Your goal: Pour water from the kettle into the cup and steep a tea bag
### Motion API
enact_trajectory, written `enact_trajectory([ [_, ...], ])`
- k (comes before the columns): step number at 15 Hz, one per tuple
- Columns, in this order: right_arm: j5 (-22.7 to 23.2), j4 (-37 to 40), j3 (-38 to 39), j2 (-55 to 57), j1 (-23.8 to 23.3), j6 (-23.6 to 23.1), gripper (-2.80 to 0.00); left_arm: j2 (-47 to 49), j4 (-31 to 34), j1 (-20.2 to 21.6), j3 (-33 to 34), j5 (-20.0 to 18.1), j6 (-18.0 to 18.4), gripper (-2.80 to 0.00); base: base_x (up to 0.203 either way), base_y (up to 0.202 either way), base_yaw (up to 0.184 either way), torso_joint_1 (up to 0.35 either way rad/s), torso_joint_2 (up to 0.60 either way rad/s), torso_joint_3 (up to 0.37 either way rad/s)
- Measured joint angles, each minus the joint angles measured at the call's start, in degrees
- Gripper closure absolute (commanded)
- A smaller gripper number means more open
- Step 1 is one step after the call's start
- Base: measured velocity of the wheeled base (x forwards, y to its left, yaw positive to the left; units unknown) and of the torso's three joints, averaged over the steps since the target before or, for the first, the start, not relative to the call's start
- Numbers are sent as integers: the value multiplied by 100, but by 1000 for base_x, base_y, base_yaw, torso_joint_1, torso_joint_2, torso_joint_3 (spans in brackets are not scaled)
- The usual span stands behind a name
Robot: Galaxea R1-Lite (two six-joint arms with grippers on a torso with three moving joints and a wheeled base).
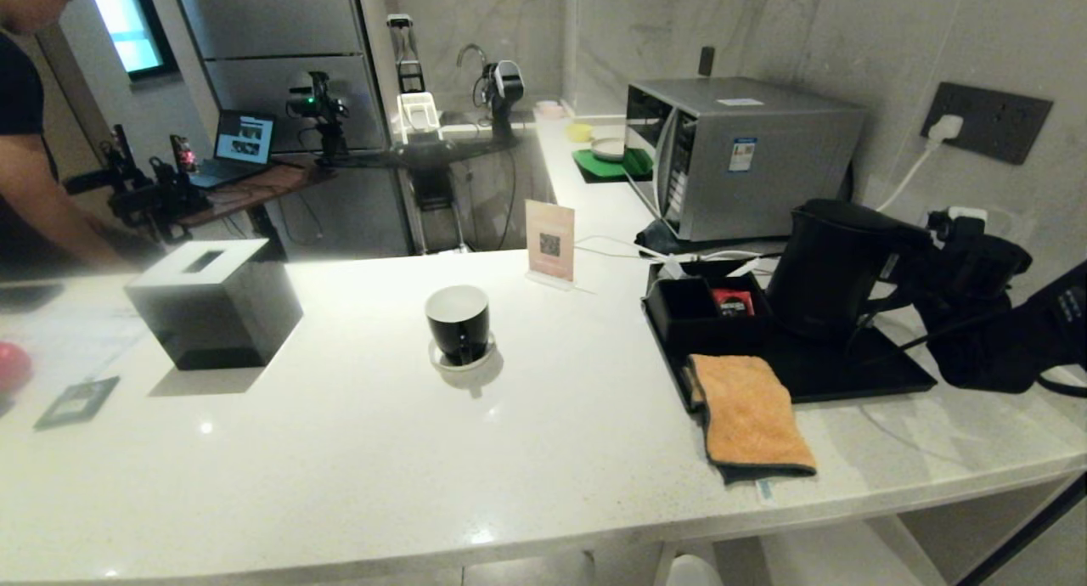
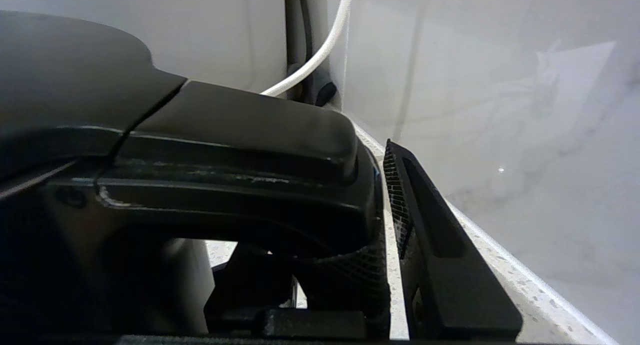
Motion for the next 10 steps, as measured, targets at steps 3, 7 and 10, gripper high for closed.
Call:
enact_trajectory([
  [3, -4, -3, 27, -102, 42, 0, 0, 0, 0, 0, 0, 0, 0, 0, 0, 0, 0, 0, 0, 0],
  [7, 14, -36, 266, -351, 68, -2, 0, 0, 2, 0, 0, -1, 0, 0, 0, 0, 0, 0, 0, 0],
  [10, 19, -36, 578, -593, 79, 2, 0, 0, 0, 0, 0, 0, -2, 0, 0, 0, 0, 0, 0, 0],
])
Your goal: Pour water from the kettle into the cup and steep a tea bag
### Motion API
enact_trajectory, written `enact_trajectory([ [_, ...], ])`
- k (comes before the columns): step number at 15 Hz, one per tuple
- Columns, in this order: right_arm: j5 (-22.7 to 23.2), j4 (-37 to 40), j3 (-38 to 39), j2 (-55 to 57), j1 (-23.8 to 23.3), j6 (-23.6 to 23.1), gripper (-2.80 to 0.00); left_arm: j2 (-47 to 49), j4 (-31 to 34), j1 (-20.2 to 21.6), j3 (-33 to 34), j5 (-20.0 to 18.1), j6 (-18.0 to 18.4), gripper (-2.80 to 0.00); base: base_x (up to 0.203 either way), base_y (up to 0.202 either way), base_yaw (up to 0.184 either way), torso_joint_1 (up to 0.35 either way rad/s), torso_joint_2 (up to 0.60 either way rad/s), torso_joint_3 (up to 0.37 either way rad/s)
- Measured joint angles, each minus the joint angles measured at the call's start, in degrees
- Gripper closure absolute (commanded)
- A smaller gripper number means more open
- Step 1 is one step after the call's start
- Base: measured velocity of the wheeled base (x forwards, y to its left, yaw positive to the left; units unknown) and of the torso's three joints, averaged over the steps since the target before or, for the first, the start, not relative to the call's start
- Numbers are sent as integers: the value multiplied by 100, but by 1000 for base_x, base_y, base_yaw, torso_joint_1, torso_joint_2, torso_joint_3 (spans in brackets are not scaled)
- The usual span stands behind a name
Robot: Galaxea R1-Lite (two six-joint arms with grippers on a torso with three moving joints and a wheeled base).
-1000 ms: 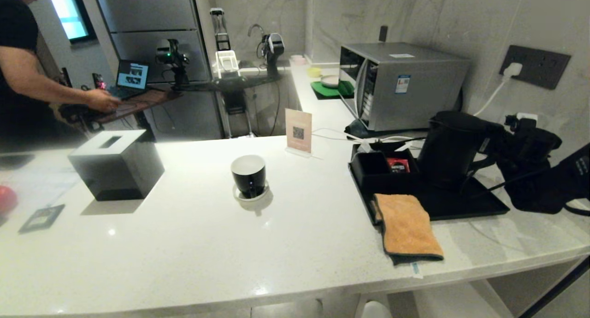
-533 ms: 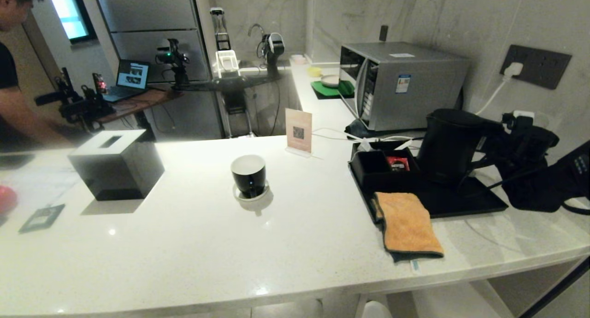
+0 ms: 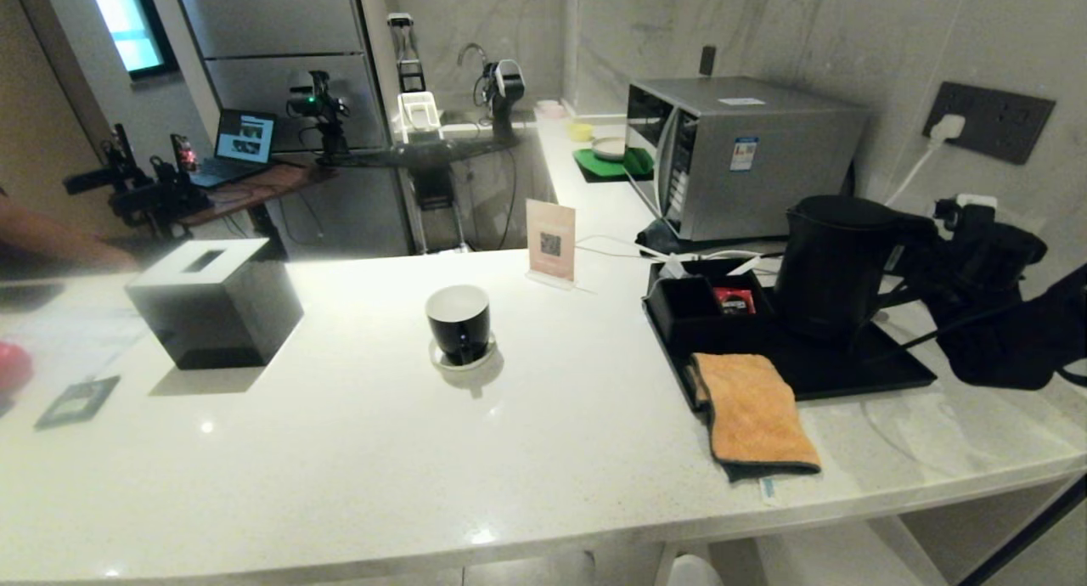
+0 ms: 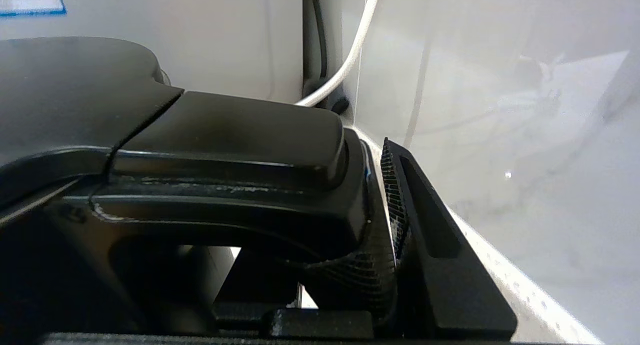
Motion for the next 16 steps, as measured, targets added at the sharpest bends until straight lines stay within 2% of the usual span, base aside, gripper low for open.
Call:
enact_trajectory([
  [16, 0, -171, 1797, -1784, 130, 363, 0, 0, 2, 0, 0, 0, 2, 0, 0, 0, 0, 0, 0, 0],
])
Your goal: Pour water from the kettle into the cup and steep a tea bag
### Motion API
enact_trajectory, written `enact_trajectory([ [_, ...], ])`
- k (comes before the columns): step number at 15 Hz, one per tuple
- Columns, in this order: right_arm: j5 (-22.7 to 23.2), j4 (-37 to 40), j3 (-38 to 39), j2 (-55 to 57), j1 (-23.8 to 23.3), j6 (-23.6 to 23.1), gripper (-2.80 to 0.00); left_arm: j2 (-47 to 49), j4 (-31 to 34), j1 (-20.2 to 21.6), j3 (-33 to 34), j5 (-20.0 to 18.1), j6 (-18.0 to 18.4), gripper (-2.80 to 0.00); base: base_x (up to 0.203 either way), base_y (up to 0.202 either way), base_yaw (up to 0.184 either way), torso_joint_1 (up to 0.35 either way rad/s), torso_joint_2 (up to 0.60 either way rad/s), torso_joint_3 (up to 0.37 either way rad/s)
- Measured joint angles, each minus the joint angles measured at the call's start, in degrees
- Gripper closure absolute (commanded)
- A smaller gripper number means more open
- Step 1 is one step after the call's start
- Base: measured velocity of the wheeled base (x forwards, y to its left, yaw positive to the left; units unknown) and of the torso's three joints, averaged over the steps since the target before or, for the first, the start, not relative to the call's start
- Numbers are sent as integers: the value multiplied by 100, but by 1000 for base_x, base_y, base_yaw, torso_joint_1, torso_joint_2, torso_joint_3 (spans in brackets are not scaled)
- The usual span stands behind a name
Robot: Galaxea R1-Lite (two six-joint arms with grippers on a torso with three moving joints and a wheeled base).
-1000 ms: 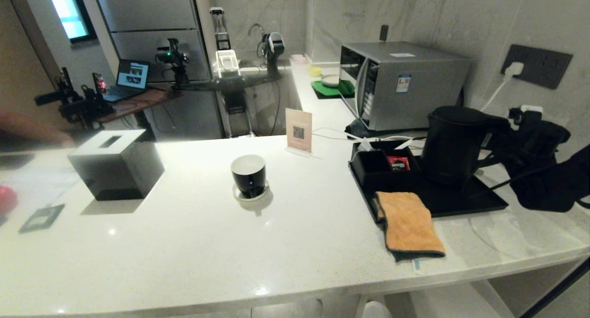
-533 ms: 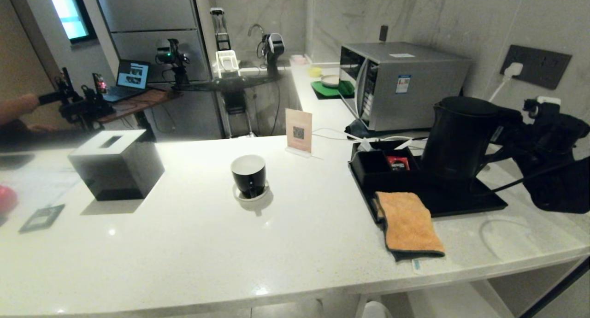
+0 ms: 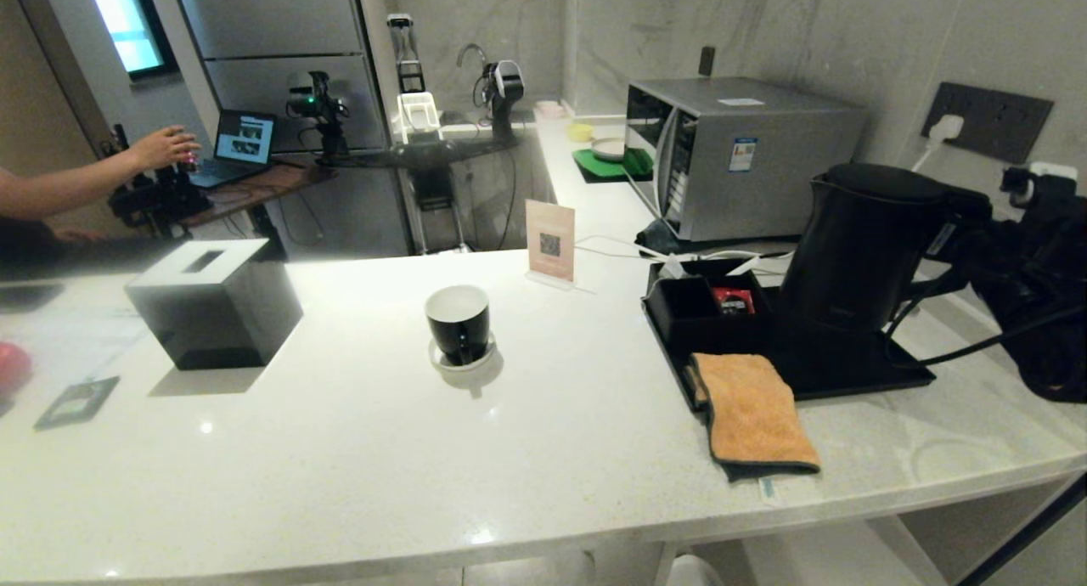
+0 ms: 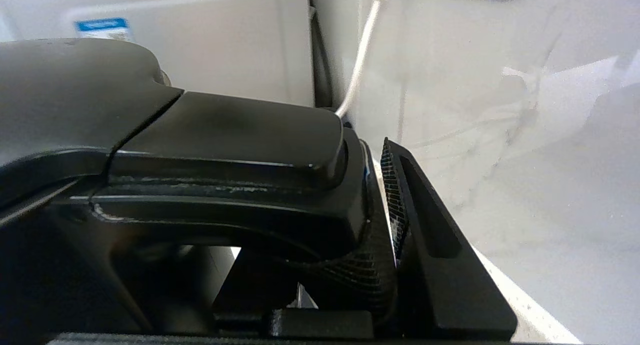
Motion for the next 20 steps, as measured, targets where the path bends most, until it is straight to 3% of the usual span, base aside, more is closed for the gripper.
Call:
enact_trajectory([
  [4, 4, 0, 524, -611, 215, 158, 0, 0, -2, 0, 0, 0, -2, 0, 0, 0, 0, 0, 0, 0],
  [10, 0, 0, 1045, -1347, 1038, 155, 0, 0, -2, 0, 0, 0, -2, 0, 0, 0, 0, 0, 0, 0],
  [16, -55, 0, 1222, -1624, 1678, 97, 0, 0, -1, 0, 0, 0, 0, 0, 0, 0, 0, 0, 0, 0],
  [20, -73, -2, 1424, -1705, 1858, 72, 0, 0, -2, 0, 0, 0, 3, 0, 0, 0, 0, 0, 0, 0],
])
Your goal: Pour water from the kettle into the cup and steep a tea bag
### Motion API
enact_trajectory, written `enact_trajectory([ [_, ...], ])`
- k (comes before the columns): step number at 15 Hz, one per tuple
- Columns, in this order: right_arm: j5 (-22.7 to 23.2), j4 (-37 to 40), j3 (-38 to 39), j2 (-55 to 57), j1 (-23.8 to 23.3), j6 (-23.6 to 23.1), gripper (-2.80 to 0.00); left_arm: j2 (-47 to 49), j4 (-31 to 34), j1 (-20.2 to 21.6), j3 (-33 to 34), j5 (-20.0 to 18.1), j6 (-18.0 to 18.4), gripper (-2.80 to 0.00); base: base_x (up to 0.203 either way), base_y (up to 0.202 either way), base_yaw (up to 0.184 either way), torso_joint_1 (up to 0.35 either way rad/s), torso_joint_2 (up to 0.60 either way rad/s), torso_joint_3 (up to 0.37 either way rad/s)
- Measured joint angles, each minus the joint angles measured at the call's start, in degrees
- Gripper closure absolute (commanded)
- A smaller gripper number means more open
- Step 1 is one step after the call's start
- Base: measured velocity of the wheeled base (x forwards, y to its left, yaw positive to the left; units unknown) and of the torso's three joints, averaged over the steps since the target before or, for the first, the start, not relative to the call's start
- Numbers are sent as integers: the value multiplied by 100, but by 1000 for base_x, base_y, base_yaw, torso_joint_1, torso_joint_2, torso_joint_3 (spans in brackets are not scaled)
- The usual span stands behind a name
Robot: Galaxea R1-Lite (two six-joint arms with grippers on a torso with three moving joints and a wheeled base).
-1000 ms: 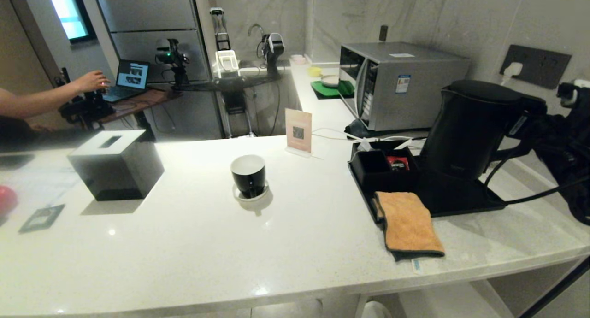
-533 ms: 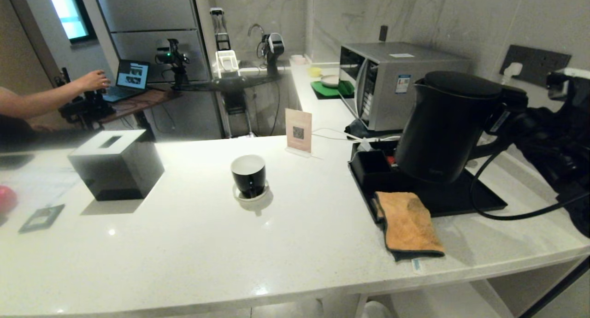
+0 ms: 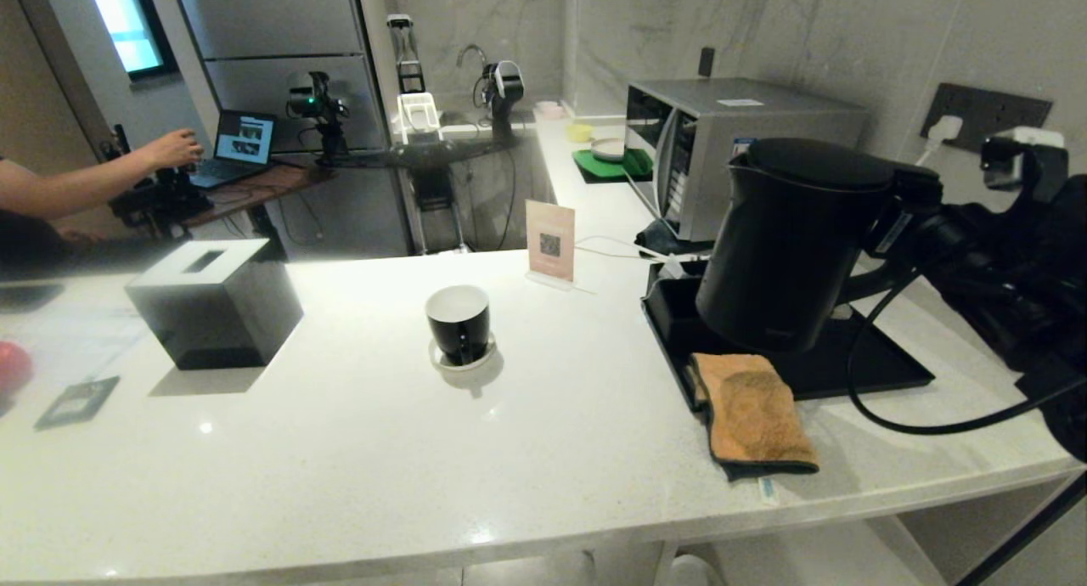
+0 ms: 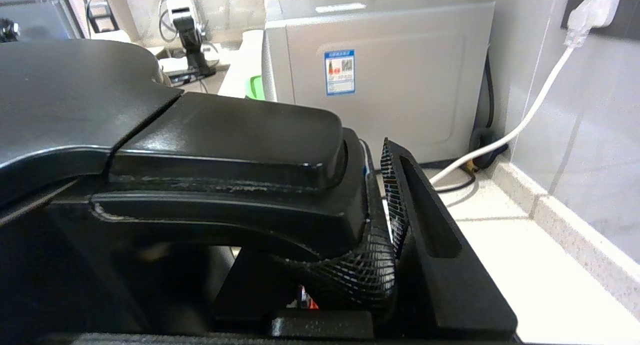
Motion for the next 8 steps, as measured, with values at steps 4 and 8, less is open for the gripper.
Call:
enact_trajectory([
  [4, 5, -6, 113, -61, 24, 11, 0, 0, 0, 0, 0, 0, -7, 0, 0, 0, 0, 0, 0, 0],
  [8, 1, -5, 167, -113, 61, 11, 0, 0, 0, 0, 0, 0, -5, 0, 0, 0, 0, 0, 0, 0],
])
